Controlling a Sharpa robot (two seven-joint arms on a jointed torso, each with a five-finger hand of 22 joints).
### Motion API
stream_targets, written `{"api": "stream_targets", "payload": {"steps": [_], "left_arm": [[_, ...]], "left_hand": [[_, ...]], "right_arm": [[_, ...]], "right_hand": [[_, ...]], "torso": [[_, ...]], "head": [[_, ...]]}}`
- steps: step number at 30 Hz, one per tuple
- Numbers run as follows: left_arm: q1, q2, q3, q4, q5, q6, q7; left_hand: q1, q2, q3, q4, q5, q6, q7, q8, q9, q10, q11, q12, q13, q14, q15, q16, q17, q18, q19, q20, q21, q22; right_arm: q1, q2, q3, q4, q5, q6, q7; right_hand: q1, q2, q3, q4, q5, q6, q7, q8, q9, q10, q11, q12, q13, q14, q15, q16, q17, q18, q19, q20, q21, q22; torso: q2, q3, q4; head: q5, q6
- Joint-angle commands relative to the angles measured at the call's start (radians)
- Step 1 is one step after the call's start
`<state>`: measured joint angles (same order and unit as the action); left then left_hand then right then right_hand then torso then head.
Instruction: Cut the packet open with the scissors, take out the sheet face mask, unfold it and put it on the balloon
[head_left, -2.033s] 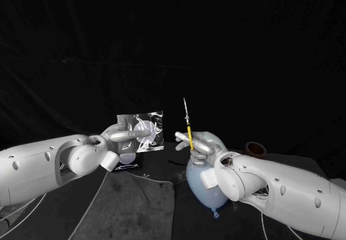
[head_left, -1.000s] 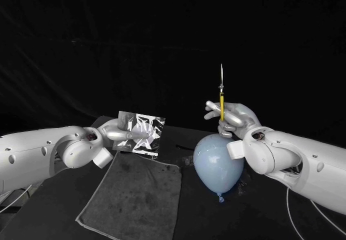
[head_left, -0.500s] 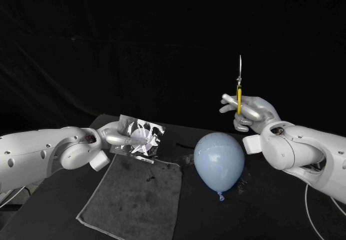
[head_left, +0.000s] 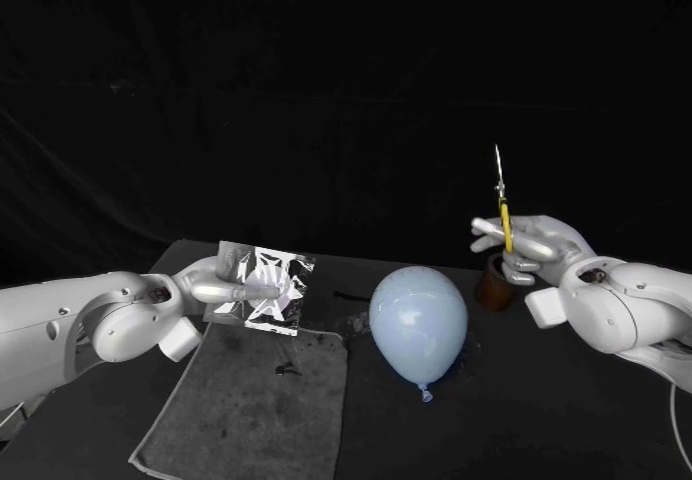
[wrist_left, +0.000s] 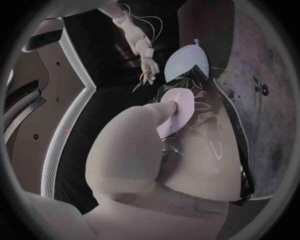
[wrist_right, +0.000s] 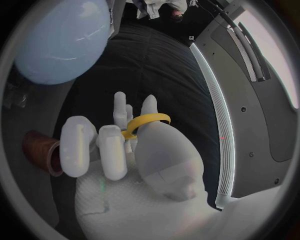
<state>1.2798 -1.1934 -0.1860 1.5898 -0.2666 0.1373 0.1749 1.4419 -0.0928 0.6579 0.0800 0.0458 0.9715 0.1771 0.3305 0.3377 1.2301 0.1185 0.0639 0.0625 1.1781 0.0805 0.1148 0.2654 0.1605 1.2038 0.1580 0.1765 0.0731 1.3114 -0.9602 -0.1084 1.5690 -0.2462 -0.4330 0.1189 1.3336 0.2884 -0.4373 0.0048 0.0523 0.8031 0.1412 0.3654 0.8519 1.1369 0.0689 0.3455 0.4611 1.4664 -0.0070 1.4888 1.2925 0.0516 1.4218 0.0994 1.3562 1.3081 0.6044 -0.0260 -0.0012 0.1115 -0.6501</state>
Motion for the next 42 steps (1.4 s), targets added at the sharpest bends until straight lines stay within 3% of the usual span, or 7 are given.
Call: {"api": "stream_targets", "payload": {"steps": [1, 7, 13, 17, 21, 31, 42], "left_arm": [[0.0, -0.004, -0.009, 0.012, 0.094, 0.022, 0.007], [-0.002, -0.011, -0.027, 0.019, 0.131, 0.02, 0.01], [-0.004, -0.011, -0.031, 0.018, 0.145, 0.019, 0.013], [-0.006, -0.01, -0.032, 0.016, 0.154, 0.019, 0.014], [-0.008, -0.009, -0.033, 0.014, 0.16, 0.018, 0.015], [-0.02, -0.001, -0.033, 0.006, 0.169, -0.012, 0.011], [-0.086, 0.027, -0.033, -0.01, 0.158, -0.096, -0.024]], "left_hand": [[-0.001, 0.011, 0.0, -0.005, 0.003, 0.005, 0.003, 0.003, 0.027, 0.006, 0.001, -0.001, 0.0, 0.002, -0.006, -0.006, 0.001, 0.02, 0.007, -0.003, 0.005, 0.0], [-0.001, 0.011, 0.0, -0.005, 0.003, 0.005, 0.003, 0.003, 0.027, 0.006, 0.001, -0.001, 0.0, 0.002, -0.006, -0.006, 0.001, 0.02, 0.007, -0.003, 0.005, 0.0], [-0.001, 0.011, 0.0, -0.005, 0.003, 0.005, 0.003, 0.003, 0.027, 0.006, 0.001, -0.001, 0.0, 0.002, -0.006, -0.006, 0.001, 0.02, 0.007, -0.003, 0.005, 0.0], [-0.001, 0.011, 0.0, -0.005, 0.003, 0.005, 0.003, 0.003, 0.027, 0.006, 0.001, -0.001, 0.0, 0.002, -0.006, -0.006, 0.001, 0.02, 0.007, -0.003, 0.005, 0.0], [-0.001, 0.011, 0.0, -0.005, 0.003, 0.005, 0.003, 0.003, 0.027, 0.006, 0.001, -0.001, 0.0, 0.002, -0.006, -0.006, 0.001, 0.02, 0.007, -0.003, 0.005, 0.0], [-0.003, 0.012, 0.0, -0.005, 0.003, 0.004, 0.001, 0.004, 0.028, 0.007, 0.0, -0.002, 0.0, 0.003, -0.006, -0.006, 0.002, 0.02, 0.007, -0.004, 0.005, 0.0], [-0.015, 0.009, 0.0, -0.001, 0.003, -0.005, 0.007, 0.0, 0.029, -0.004, 0.005, -0.004, -0.001, -0.005, -0.002, -0.012, 0.002, 0.019, 0.001, -0.001, 0.003, -0.002]], "right_arm": [[0.001, -0.033, -0.015, 0.015, -0.081, 0.076, -0.094], [-0.013, -0.115, -0.049, 0.04, -0.133, 0.085, -0.133], [-0.03, -0.163, -0.066, 0.049, -0.167, 0.079, -0.147], [-0.041, -0.182, -0.072, 0.062, -0.178, 0.077, -0.145], [-0.045, -0.186, -0.073, 0.076, -0.181, 0.063, -0.132], [-0.045, -0.192, -0.074, 0.111, -0.17, 0.013, -0.078], [-0.028, -0.189, -0.07, 0.125, -0.129, -0.007, -0.034]], "right_hand": [[0.011, -0.002, 0.001, -0.006, -0.003, 0.007, 0.0, -0.004, 0.001, 0.009, -0.003, -0.007, -0.002, 0.046, 0.002, 0.006, -0.002, 0.007, 0.001, 0.003, 0.002, 0.137], [0.016, -0.005, -0.005, -0.011, -0.003, 0.01, 0.0, -0.009, 0.002, 0.012, -0.003, -0.012, -0.006, 0.045, 0.002, 0.004, -0.007, 0.008, 0.0, 0.003, 0.0, 0.135], [0.028, -0.007, -0.012, -0.022, -0.002, 0.014, 0.0, -0.017, 0.003, 0.016, -0.003, -0.021, -0.012, 0.044, 0.001, 0.002, -0.01, 0.008, -0.001, 0.003, -0.002, 0.134], [0.031, -0.007, -0.013, -0.024, -0.002, 0.015, 0.0, -0.018, 0.004, 0.017, -0.003, -0.022, -0.013, 0.044, 0.001, 0.001, -0.012, 0.008, -0.001, 0.003, -0.001, 0.135], [0.033, -0.006, -0.015, -0.026, -0.002, 0.016, -0.001, -0.019, 0.004, 0.019, -0.003, -0.024, -0.015, 0.044, 0.001, 0.001, -0.011, 0.008, 0.001, 0.003, 0.0, 0.136], [0.042, 0.001, -0.015, -0.032, -0.002, 0.023, -0.002, -0.024, 0.006, 0.026, -0.005, -0.029, -0.019, 0.045, 0.0, 0.002, -0.008, 0.006, 0.004, 0.002, 0.005, 0.138], [0.047, 0.003, -0.014, -0.035, -0.001, 0.024, -0.003, -0.028, 0.006, 0.027, -0.006, -0.032, -0.022, 0.045, -0.001, 0.001, -0.009, 0.007, 0.004, 0.001, 0.004, 0.138]], "torso": [[-0.001, 0.0023, -0.0014], [0.0, 0.0035, -0.0013], [0.0, 0.0016, -0.0009], [0.001, 0.0031, 0.0005], [0.001, 0.004, 0.0001], [0.0, 0.0035, 0.0021], [-0.003, 0.0039, 0.0053]], "head": [[-0.026, 0.003], [-0.049, 0.001], [-0.087, 0.003], [-0.106, 0.003], [-0.105, 0.004], [-0.085, -0.012], [-0.062, -0.037]]}}
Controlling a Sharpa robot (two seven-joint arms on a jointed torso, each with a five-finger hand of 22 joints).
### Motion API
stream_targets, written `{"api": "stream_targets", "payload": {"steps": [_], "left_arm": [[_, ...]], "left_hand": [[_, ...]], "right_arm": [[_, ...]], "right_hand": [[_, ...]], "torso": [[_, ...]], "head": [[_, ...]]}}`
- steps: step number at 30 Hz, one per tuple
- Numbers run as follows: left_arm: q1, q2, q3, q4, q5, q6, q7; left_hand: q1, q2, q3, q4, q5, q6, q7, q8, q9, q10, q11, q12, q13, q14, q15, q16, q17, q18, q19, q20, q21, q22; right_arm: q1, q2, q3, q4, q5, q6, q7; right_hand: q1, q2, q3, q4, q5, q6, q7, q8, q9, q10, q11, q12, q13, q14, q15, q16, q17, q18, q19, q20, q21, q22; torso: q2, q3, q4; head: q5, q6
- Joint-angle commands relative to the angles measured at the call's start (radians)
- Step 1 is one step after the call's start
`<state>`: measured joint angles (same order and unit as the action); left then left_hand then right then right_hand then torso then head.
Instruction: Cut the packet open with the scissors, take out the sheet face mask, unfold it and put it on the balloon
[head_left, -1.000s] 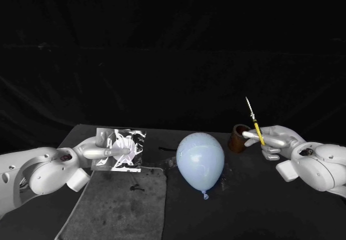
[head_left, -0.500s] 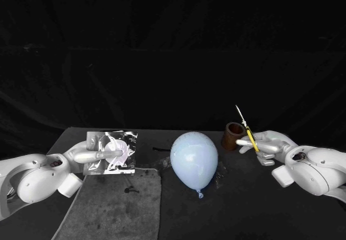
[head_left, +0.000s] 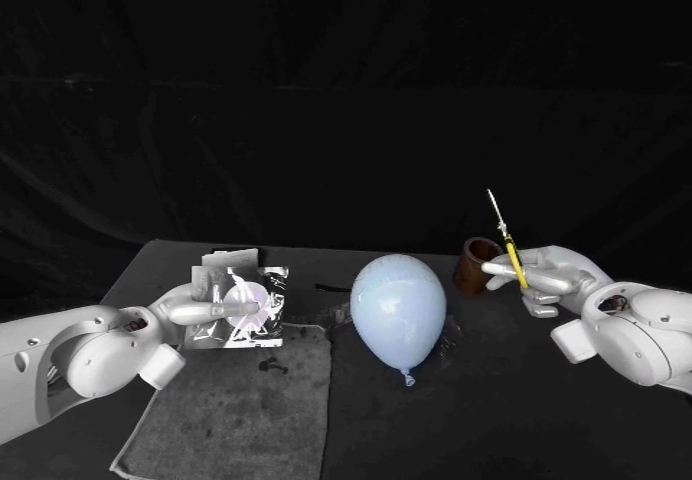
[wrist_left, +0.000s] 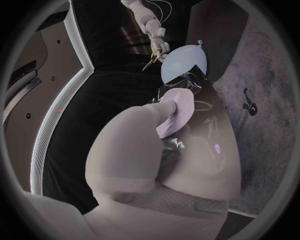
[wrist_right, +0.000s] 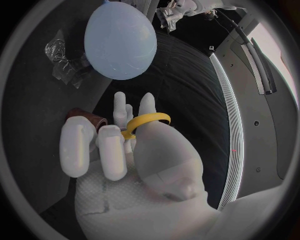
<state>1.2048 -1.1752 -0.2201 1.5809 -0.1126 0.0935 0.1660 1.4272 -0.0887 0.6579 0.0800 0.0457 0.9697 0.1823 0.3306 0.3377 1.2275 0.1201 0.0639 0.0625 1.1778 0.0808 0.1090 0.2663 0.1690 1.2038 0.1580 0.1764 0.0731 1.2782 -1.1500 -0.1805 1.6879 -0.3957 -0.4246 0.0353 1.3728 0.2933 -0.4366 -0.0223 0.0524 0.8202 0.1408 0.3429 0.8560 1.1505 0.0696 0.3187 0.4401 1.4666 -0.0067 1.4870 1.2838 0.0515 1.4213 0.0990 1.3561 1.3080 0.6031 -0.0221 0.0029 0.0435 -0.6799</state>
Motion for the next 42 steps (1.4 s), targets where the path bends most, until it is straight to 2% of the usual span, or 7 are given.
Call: {"api": "stream_targets", "payload": {"steps": [1, 10, 16, 26, 31, 39, 42], "left_arm": [[-0.017, 0.013, 0.001, -0.004, 0.004, -0.06, -0.018], [-0.042, 0.045, 0.0, -0.018, 0.005, -0.124, -0.051], [-0.046, 0.059, 0.0, -0.02, -0.012, -0.159, -0.101], [-0.048, 0.069, 0.0, -0.01, -0.094, -0.182, -0.197], [-0.048, 0.071, -0.001, -0.002, -0.132, -0.166, -0.237], [-0.048, 0.072, -0.001, 0.007, -0.176, -0.178, -0.264], [-0.048, 0.073, -0.001, 0.011, -0.181, -0.192, -0.261]], "left_hand": [[0.0, 0.005, 0.0, -0.001, 0.003, -0.004, 0.002, 0.0, 0.029, -0.002, 0.004, -0.004, -0.001, -0.005, -0.002, -0.006, 0.001, 0.01, 0.001, -0.001, 0.003, -0.002], [-0.001, 0.007, 0.001, -0.001, 0.003, -0.005, 0.003, 0.0, 0.029, -0.003, 0.004, -0.004, -0.001, -0.006, -0.002, -0.007, 0.001, 0.01, 0.001, 0.0, 0.003, -0.002], [-0.001, 0.008, 0.001, 0.0, 0.003, -0.005, 0.003, 0.0, 0.03, -0.004, 0.004, -0.004, -0.001, -0.006, -0.001, -0.007, 0.001, 0.01, 0.0, 0.0, 0.003, -0.002], [-0.018, 0.004, -0.002, 0.009, 0.003, -0.021, 0.009, -0.006, 0.031, -0.025, 0.012, -0.005, -0.001, -0.022, 0.006, -0.017, 0.001, 0.009, -0.013, 0.008, -0.004, -0.005], [-0.059, -0.027, -0.03, 0.036, 0.002, -0.093, 0.043, -0.048, 0.014, -0.129, 0.044, -0.007, -0.004, -0.038, 0.025, -0.027, 0.001, 0.007, -0.03, 0.023, -0.014, -0.006], [-0.08, -0.057, -0.084, 0.058, 0.003, -0.145, 0.062, -0.083, -0.003, -0.194, 0.062, -0.002, -0.001, -0.066, 0.042, -0.04, 0.0, 0.008, -0.06, 0.044, -0.035, -0.008], [-0.089, -0.082, -0.122, 0.069, 0.003, -0.186, 0.067, -0.104, -0.014, -0.229, 0.071, -0.001, 0.0, -0.097, 0.055, -0.046, -0.004, 0.007, -0.094, 0.06, -0.057, -0.01]], "right_arm": [[0.009, 0.001, 0.002, 0.008, 0.024, -0.016, 0.053], [0.023, 0.008, 0.004, 0.013, 0.046, -0.018, 0.068], [0.026, 0.011, 0.005, 0.014, 0.055, -0.017, 0.074], [0.027, 0.017, 0.006, 0.012, 0.064, -0.016, 0.08], [0.027, 0.02, 0.007, 0.011, 0.067, -0.015, 0.081], [0.027, 0.024, 0.007, 0.008, 0.072, -0.013, 0.085], [0.027, 0.025, 0.007, 0.007, 0.074, -0.012, 0.087]], "right_hand": [[0.008, -0.002, -0.014, -0.008, -0.001, 0.007, -0.003, -0.005, 0.002, 0.014, -0.007, -0.005, -0.001, 0.045, -0.001, 0.003, 0.0, 0.007, 0.004, 0.002, 0.004, 0.138], [0.009, -0.001, -0.014, -0.009, -0.001, 0.008, -0.003, -0.006, 0.002, 0.014, -0.007, -0.006, -0.001, 0.045, -0.002, 0.003, 0.002, 0.006, 0.005, 0.001, 0.005, 0.138], [0.011, -0.001, -0.013, -0.01, -0.001, 0.008, -0.003, -0.007, 0.002, 0.015, -0.007, -0.007, -0.002, 0.045, -0.002, 0.003, 0.002, 0.006, 0.005, 0.001, 0.006, 0.139], [0.011, -0.001, -0.013, -0.01, -0.001, 0.008, -0.003, -0.007, 0.002, 0.015, -0.007, -0.007, -0.002, 0.045, -0.002, 0.003, 0.002, 0.006, 0.005, 0.001, 0.006, 0.139], [0.012, 0.0, -0.012, -0.01, -0.001, 0.009, -0.003, -0.009, 0.002, 0.016, -0.007, -0.009, -0.004, 0.045, -0.002, 0.003, 0.001, 0.007, 0.004, 0.001, 0.004, 0.138], [0.012, 0.0, -0.012, -0.01, -0.001, 0.009, -0.003, -0.01, 0.002, 0.016, -0.007, -0.009, -0.004, 0.045, -0.002, 0.003, 0.001, 0.007, 0.004, 0.001, 0.004, 0.138], [0.012, 0.0, -0.012, -0.01, -0.001, 0.009, -0.003, -0.01, 0.002, 0.016, -0.007, -0.01, -0.004, 0.045, -0.002, 0.002, -0.001, 0.007, 0.003, 0.001, 0.003, 0.137]], "torso": [[-0.002, 0.0001, 0.0016], [-0.001, 0.0008, 0.002], [0.001, 0.0004, -0.0009], [0.001, 0.0001, 0.0001], [0.001, -0.0008, 0.0011], [0.001, -0.0005, 0.0009], [0.001, 0.0002, 0.0005]], "head": [[0.006, -0.009], [0.022, -0.024], [0.027, -0.03], [0.027, -0.04], [0.027, -0.042], [0.028, -0.044], [0.029, -0.046]]}}
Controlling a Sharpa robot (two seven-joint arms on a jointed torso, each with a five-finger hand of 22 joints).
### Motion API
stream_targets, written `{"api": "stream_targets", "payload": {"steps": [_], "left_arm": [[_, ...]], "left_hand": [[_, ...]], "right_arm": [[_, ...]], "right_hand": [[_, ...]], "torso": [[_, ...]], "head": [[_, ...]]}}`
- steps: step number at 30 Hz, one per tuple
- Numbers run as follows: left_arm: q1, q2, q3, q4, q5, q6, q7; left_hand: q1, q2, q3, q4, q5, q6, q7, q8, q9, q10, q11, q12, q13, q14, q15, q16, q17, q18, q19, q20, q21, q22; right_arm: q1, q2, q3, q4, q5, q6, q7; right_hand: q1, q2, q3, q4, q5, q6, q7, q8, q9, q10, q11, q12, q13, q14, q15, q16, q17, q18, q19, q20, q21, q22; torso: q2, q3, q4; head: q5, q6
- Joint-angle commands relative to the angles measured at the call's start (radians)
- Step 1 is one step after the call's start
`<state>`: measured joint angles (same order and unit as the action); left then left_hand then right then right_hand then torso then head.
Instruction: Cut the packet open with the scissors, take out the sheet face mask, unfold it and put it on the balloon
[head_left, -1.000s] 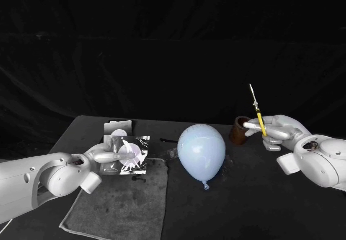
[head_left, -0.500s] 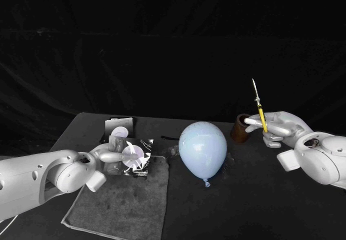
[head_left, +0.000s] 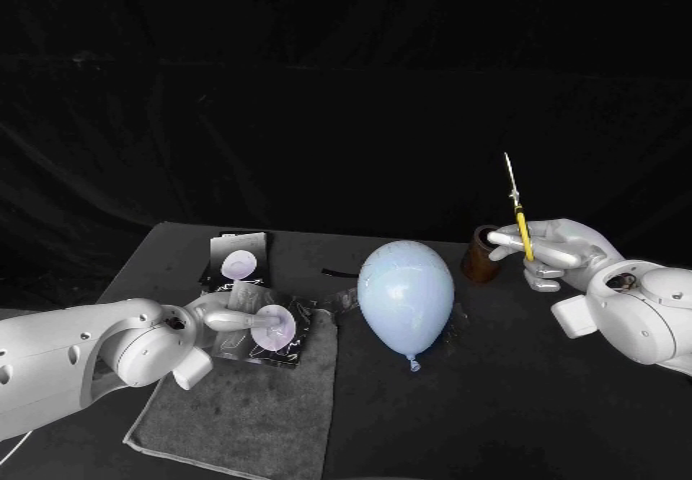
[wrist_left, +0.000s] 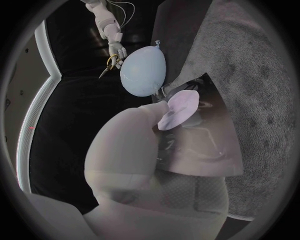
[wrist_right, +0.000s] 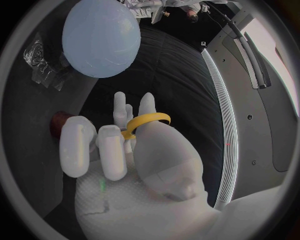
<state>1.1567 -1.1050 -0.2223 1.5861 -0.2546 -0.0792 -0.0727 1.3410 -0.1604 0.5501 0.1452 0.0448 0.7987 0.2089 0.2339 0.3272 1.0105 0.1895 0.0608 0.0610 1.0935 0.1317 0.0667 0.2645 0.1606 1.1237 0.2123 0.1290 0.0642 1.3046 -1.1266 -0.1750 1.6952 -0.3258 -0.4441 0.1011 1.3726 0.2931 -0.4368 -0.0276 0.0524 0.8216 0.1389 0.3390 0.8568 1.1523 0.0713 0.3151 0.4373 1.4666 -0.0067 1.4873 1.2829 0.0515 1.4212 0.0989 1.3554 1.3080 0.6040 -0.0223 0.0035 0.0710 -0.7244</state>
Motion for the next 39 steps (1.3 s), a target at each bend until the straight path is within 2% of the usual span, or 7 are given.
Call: {"api": "stream_targets", "payload": {"steps": [1, 10, 19, 25, 29, 31, 39], "left_arm": [[0.0, 0.003, 0.001, 0.007, -0.039, -0.022, -0.021], [0.0, -0.001, 0.001, 0.012, -0.039, -0.065, 0.014], [0.0, -0.032, 0.002, 0.012, -0.069, -0.081, 0.105], [0.003, -0.053, 0.003, -0.006, -0.165, -0.073, 0.144], [0.004, -0.062, 0.004, -0.012, -0.209, -0.076, 0.156], [0.005, -0.067, 0.006, -0.013, -0.224, -0.075, 0.161], [0.009, -0.081, 0.011, -0.005, -0.233, -0.042, 0.167]], "left_hand": [[-0.004, -0.018, -0.027, 0.007, 0.004, -0.033, 0.04, -0.013, -0.007, -0.025, 0.004, 0.001, 0.002, -0.027, 0.009, -0.005, -0.006, 0.015, -0.028, 0.011, -0.018, -0.002], [0.03, -0.026, -0.152, 0.047, 0.004, -0.128, 0.054, 0.03, -0.002, -0.125, 0.031, 0.006, 0.003, -0.172, 0.05, -0.003, -0.044, 0.018, -0.195, 0.072, -0.066, 0.0], [0.134, -0.006, -0.358, 0.098, 0.004, -0.194, 0.08, 0.095, 0.0, -0.207, 0.056, 0.018, 0.005, -0.3, 0.082, 0.012, -0.066, -0.029, -0.353, 0.078, -0.065, 0.001], [0.219, -0.014, -0.547, 0.149, 0.005, -0.227, 0.031, 0.128, -0.003, -0.236, 0.071, 0.04, 0.006, -0.363, 0.097, 0.037, -0.063, -0.052, -0.434, 0.078, -0.067, -0.002], [0.228, -0.024, -0.582, 0.151, 0.005, -0.234, 0.044, 0.135, -0.006, -0.244, 0.069, 0.047, 0.006, -0.378, 0.097, 0.05, -0.061, -0.058, -0.448, 0.078, -0.067, -0.002], [0.231, -0.036, -0.605, 0.152, 0.006, -0.242, 0.078, 0.142, -0.008, -0.248, 0.063, 0.053, 0.006, -0.387, 0.095, 0.062, -0.058, -0.061, -0.456, 0.077, -0.067, -0.002], [0.226, -0.051, -0.643, 0.153, 0.007, -0.244, 0.085, 0.155, -0.011, -0.253, 0.064, 0.063, 0.007, -0.394, 0.094, 0.083, -0.054, -0.062, -0.448, 0.077, -0.063, 0.0]], "right_arm": [[0.001, 0.002, 0.001, -0.001, 0.005, 0.007, 0.022], [0.001, 0.006, 0.001, -0.003, 0.007, 0.005, 0.022], [0.001, 0.006, 0.001, -0.006, 0.008, 0.005, 0.022], [0.001, 0.007, 0.001, -0.008, 0.008, 0.002, 0.02], [0.001, 0.007, 0.001, -0.009, 0.008, 0.002, 0.02], [0.001, 0.006, 0.001, -0.01, 0.008, 0.002, 0.02], [0.0, 0.008, 0.001, -0.012, 0.007, 0.002, 0.019]], "right_hand": [[0.012, 0.001, -0.011, -0.004, -0.001, 0.008, -0.001, -0.006, 0.001, 0.015, -0.009, -0.006, -0.001, 0.045, -0.002, 0.002, 0.0, 0.007, 0.003, 0.001, 0.003, 0.137], [0.012, 0.001, -0.011, -0.004, -0.001, 0.008, -0.001, -0.006, 0.001, 0.015, -0.009, -0.006, -0.001, 0.045, -0.002, 0.002, 0.0, 0.007, 0.003, 0.001, 0.003, 0.137], [0.009, 0.0, -0.012, -0.002, -0.001, 0.008, 0.0, -0.009, 0.001, 0.016, -0.008, -0.008, -0.003, 0.044, -0.002, 0.001, -0.002, 0.008, 0.002, 0.001, 0.002, 0.136], [0.009, 0.0, -0.012, -0.002, -0.001, 0.008, 0.0, -0.009, 0.001, 0.016, -0.008, -0.008, -0.003, 0.044, -0.002, 0.001, -0.002, 0.008, 0.002, 0.001, 0.002, 0.136], [0.009, 0.0, -0.012, -0.002, -0.001, 0.008, 0.0, -0.009, 0.001, 0.016, -0.008, -0.008, -0.003, 0.044, -0.002, 0.001, -0.002, 0.008, 0.002, 0.001, 0.002, 0.136], [0.009, 0.0, -0.012, -0.002, -0.001, 0.008, 0.0, -0.009, 0.001, 0.016, -0.008, -0.008, -0.003, 0.044, -0.002, 0.001, -0.002, 0.008, 0.002, 0.001, 0.002, 0.136], [0.008, -0.001, -0.013, -0.001, -0.001, 0.008, 0.001, -0.012, 0.001, 0.016, -0.007, -0.01, -0.004, 0.044, -0.001, 0.001, -0.003, 0.007, 0.003, 0.001, 0.002, 0.136]], "torso": [[0.0, 0.0004, -0.0002], [0.0, 0.0009, -0.0014], [-0.002, 0.0004, 0.0009], [-0.002, 0.0, 0.0005], [-0.001, -0.0007, -0.0001], [0.0, -0.001, 0.0002], [-0.001, 0.0007, -0.0004]], "head": [[0.001, -0.001], [0.003, -0.004], [0.0, -0.007], [0.002, -0.005], [0.003, -0.005], [0.003, -0.006], [0.005, -0.009]]}}
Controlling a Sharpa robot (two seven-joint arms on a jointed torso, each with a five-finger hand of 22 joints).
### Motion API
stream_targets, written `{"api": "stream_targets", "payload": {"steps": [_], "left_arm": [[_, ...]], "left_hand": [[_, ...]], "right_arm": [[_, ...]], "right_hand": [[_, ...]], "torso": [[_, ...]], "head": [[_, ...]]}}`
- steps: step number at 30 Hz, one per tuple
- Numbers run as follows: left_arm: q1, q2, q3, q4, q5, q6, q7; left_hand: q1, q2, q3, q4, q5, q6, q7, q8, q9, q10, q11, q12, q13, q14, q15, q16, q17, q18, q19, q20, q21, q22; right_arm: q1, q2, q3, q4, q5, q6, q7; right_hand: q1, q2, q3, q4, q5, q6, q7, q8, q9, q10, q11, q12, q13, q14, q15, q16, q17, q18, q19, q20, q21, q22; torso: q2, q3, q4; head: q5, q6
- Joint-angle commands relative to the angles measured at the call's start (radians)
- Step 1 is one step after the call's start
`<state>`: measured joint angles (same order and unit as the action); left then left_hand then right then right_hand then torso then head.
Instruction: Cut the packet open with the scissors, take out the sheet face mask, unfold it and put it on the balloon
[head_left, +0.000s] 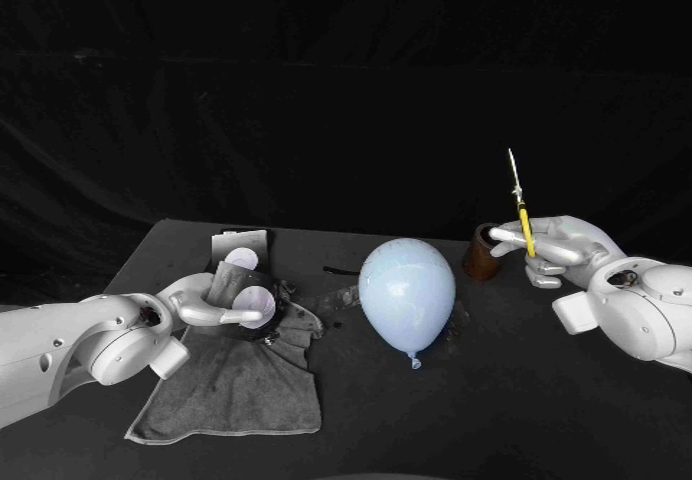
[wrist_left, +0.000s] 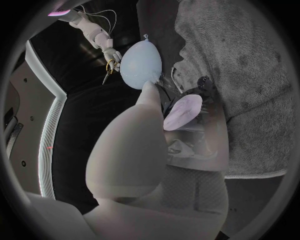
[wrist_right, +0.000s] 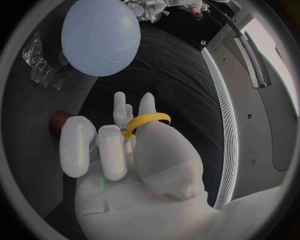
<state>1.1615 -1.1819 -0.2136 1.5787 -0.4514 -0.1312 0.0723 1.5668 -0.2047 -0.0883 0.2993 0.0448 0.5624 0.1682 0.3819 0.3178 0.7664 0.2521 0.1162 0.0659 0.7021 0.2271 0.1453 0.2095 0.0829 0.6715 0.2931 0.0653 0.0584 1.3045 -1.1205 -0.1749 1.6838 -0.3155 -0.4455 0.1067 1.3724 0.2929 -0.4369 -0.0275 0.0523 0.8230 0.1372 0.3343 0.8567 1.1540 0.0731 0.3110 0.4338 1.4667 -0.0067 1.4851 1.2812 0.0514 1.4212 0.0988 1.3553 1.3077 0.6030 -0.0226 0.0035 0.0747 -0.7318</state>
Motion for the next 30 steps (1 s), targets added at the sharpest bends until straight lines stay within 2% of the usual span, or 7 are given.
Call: {"api": "stream_targets", "payload": {"steps": [1, 10, 16, 19, 20, 25, 30], "left_arm": [[0.005, -0.005, 0.002, 0.003, -0.036, 0.012, 0.022], [0.019, -0.017, 0.005, 0.006, -0.032, 0.029, 0.014], [0.023, -0.021, 0.005, 0.004, -0.004, 0.031, 0.036], [0.027, -0.025, 0.007, 0.004, -0.014, 0.04, 0.053], [0.029, -0.026, 0.007, 0.003, -0.018, 0.04, 0.059], [0.049, -0.033, 0.008, -0.015, -0.028, 0.024, 0.088], [0.087, -0.043, 0.009, -0.048, -0.032, 0.0, 0.113]], "left_hand": [[0.0, -0.005, -0.008, -0.001, 0.007, -0.008, 0.125, 0.008, -0.002, -0.007, 0.001, 0.01, 0.002, -0.001, -0.002, 0.009, 0.003, 0.016, 0.009, -0.004, 0.002, 0.006], [-0.008, 0.009, -0.019, -0.001, 0.006, -0.001, 0.121, 0.029, -0.005, 0.009, -0.006, 0.034, 0.004, 0.023, -0.012, 0.054, 0.015, 0.036, 0.1, -0.007, 0.025, 0.017], [-0.016, 0.055, -0.004, -0.006, 0.004, 0.047, 0.046, 0.067, -0.01, 0.092, -0.041, 0.099, 0.009, 0.168, -0.061, 0.181, 0.062, 0.1, 0.227, -0.013, 0.096, 0.041], [-0.021, 0.04, -0.018, -0.005, 0.005, 0.065, -0.004, 0.065, -0.019, 0.089, -0.034, 0.1, 0.002, 0.116, -0.049, 0.178, 0.063, 0.088, 0.192, -0.007, 0.075, 0.028], [-0.018, 0.033, -0.023, -0.004, 0.005, 0.068, -0.009, 0.058, -0.026, 0.081, -0.027, 0.096, 0.0, 0.072, -0.039, 0.17, 0.059, 0.063, 0.13, -0.004, 0.039, 0.012], [-0.005, 0.022, -0.027, -0.004, 0.005, 0.091, 0.0, 0.042, -0.044, 0.066, -0.011, 0.09, -0.001, -0.041, -0.012, 0.161, 0.048, 0.008, -0.028, -0.002, -0.006, 0.001], [0.008, 0.002, -0.029, -0.003, 0.006, 0.088, 0.046, 0.025, -0.058, 0.044, -0.008, 0.082, -0.001, -0.093, -0.004, 0.178, 0.05, 0.001, -0.036, -0.004, -0.003, 0.004]], "right_arm": [[0.0, 0.002, 0.001, -0.001, -0.003, 0.004, 0.013], [0.0, 0.004, 0.001, -0.003, -0.003, 0.004, 0.013], [0.0, 0.005, 0.001, -0.003, -0.003, 0.004, 0.013], [0.0, 0.005, 0.001, -0.004, -0.003, 0.004, 0.013], [0.0, 0.005, 0.001, -0.004, -0.003, 0.004, 0.013], [0.0, 0.007, 0.001, -0.006, -0.003, 0.005, 0.013], [0.0, 0.008, 0.001, -0.008, -0.003, 0.006, 0.013]], "right_hand": [[0.008, -0.001, -0.013, -0.001, -0.001, 0.006, 0.002, -0.007, 0.001, 0.014, -0.009, -0.006, -0.001, 0.044, -0.001, 0.003, -0.002, 0.007, 0.003, 0.001, 0.002, 0.136], [0.008, -0.001, -0.013, -0.001, -0.001, 0.006, 0.002, -0.007, 0.001, 0.014, -0.009, -0.006, -0.001, 0.044, -0.001, 0.003, -0.002, 0.007, 0.003, 0.001, 0.002, 0.136], [0.008, -0.001, -0.013, -0.001, -0.001, 0.006, 0.002, -0.007, 0.001, 0.014, -0.009, -0.006, -0.001, 0.044, -0.001, 0.003, -0.002, 0.007, 0.003, 0.001, 0.002, 0.136], [0.008, -0.001, -0.013, -0.001, -0.001, 0.006, 0.002, -0.007, 0.001, 0.014, -0.009, -0.006, -0.001, 0.044, -0.001, 0.003, -0.002, 0.007, 0.003, 0.001, 0.002, 0.136], [0.008, -0.001, -0.013, -0.001, -0.001, 0.006, 0.002, -0.007, 0.001, 0.014, -0.009, -0.006, -0.001, 0.044, -0.001, 0.003, -0.002, 0.007, 0.003, 0.001, 0.002, 0.136], [0.008, -0.001, -0.013, -0.001, -0.001, 0.006, 0.002, -0.007, 0.001, 0.014, -0.009, -0.006, -0.001, 0.044, -0.001, 0.003, -0.002, 0.007, 0.003, 0.001, 0.002, 0.136], [0.008, -0.001, -0.013, -0.001, -0.001, 0.006, 0.002, -0.007, 0.001, 0.014, -0.009, -0.006, -0.001, 0.044, -0.001, 0.003, -0.002, 0.007, 0.003, 0.001, 0.002, 0.136]], "torso": [[-0.001, 0.001, -0.0003], [-0.001, 0.002, -0.0018], [0.0, 0.0016, -0.0013], [0.0, 0.0013, -0.0007], [0.0, 0.0013, -0.0007], [0.0, 0.0013, -0.0012], [0.001, 0.0012, -0.0015]], "head": [[0.002, -0.002], [0.007, -0.004], [0.005, -0.004], [0.005, -0.004], [0.005, -0.004], [0.007, -0.003], [0.008, -0.001]]}}
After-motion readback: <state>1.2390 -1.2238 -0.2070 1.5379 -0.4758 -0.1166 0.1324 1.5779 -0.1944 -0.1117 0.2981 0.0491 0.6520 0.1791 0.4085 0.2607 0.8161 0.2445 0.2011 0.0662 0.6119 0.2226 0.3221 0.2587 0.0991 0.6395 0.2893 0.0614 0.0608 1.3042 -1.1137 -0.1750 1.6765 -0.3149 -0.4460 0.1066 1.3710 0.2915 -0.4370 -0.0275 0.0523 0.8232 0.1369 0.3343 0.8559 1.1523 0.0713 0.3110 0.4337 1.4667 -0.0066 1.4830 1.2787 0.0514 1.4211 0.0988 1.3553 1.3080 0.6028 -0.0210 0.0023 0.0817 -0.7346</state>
